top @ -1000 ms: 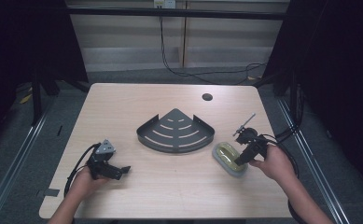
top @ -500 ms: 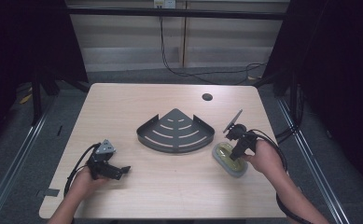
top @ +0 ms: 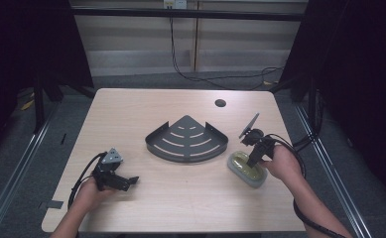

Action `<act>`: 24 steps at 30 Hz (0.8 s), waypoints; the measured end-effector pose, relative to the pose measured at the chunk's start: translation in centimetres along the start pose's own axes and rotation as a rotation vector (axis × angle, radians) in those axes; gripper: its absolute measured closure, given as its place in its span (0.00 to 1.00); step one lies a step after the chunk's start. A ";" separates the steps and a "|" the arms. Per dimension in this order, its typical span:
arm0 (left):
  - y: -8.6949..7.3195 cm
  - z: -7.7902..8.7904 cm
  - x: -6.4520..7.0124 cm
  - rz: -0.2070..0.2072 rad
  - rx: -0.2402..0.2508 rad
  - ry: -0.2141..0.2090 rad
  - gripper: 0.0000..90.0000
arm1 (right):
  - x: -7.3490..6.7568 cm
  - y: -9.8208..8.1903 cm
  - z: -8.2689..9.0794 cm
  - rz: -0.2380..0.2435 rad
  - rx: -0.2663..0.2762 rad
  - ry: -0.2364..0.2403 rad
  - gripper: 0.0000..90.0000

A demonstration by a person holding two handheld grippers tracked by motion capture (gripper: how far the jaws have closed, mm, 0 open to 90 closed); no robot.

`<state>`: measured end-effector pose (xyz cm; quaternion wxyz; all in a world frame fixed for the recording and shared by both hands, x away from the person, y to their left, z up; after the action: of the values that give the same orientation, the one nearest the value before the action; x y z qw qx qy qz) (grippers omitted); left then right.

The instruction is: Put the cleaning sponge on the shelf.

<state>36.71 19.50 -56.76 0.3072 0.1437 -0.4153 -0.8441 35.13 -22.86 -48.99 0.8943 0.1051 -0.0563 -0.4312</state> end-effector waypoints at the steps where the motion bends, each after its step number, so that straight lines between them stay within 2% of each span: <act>1: 0.0 0.0 0.0 0.000 0.000 0.001 0.00 | 0.0 0.1 0.3 0.003 -0.001 -0.003 0.79; 8: 0.0 0.0 0.0 0.001 0.000 0.001 0.00 | 0.3 0.9 2.2 0.008 0.014 -0.015 0.79; 15: 0.0 0.0 0.0 0.010 0.007 0.003 0.00 | 0.6 2.6 4.7 0.004 0.024 -0.020 0.79; 24: 0.1 0.0 0.0 0.005 0.007 0.004 0.00 | 1.0 4.5 5.9 -0.015 0.049 -0.011 0.79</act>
<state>36.75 19.45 -56.74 0.3095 0.1457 -0.4180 -0.8416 38.08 -21.70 -42.22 0.8880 0.1247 -0.0711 -0.4369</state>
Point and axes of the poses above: each handheld gripper's, and its own axes: z roughly backward along the jaws, y roughly out of its top, x roughly to its right, the point moved 8 cm from there along -z, roughly forward along the jaws, and after that the axes turned 8 degrees about x, right-handed, at the moved point
